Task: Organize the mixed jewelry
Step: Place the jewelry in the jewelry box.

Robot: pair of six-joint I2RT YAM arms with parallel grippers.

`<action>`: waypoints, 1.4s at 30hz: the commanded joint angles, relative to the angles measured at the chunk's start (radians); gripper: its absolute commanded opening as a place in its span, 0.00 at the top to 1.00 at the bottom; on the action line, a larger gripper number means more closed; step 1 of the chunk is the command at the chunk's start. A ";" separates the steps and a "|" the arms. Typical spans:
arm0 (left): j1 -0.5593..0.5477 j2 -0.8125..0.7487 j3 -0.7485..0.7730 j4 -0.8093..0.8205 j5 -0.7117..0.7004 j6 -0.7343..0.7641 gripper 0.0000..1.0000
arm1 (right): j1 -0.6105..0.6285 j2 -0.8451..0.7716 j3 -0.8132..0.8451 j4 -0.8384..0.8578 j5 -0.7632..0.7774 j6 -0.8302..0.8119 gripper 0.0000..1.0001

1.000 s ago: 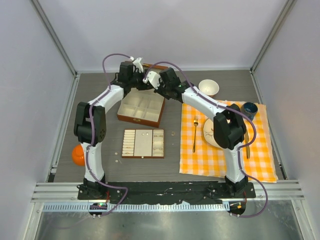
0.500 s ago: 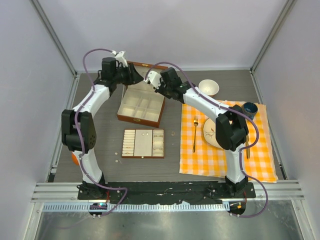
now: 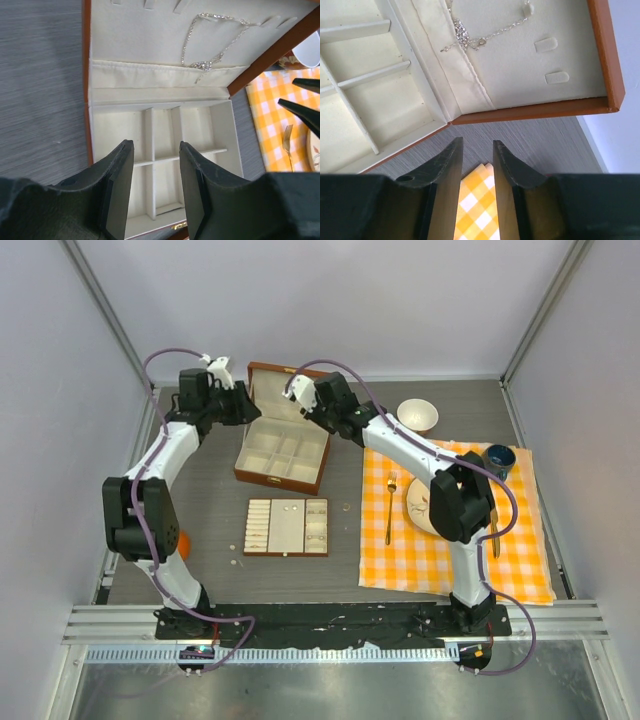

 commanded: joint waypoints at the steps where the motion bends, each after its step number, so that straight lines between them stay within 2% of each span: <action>1: 0.028 -0.098 -0.041 0.023 -0.048 0.113 0.55 | 0.002 0.003 0.013 0.023 0.049 0.126 0.61; 3: 0.035 -0.114 -0.067 0.026 -0.062 0.133 0.54 | 0.002 0.012 0.013 0.024 0.070 0.173 0.56; 9: 0.043 -0.154 -0.127 0.046 -0.103 0.196 0.53 | -0.004 0.065 0.027 0.023 0.133 0.216 0.53; 24: 0.045 -0.149 -0.150 0.066 -0.112 0.204 0.53 | -0.048 0.213 0.128 0.090 0.207 0.224 0.52; 42: 0.046 -0.135 -0.186 0.111 -0.086 0.198 0.52 | -0.080 0.289 0.277 0.130 0.268 0.163 0.52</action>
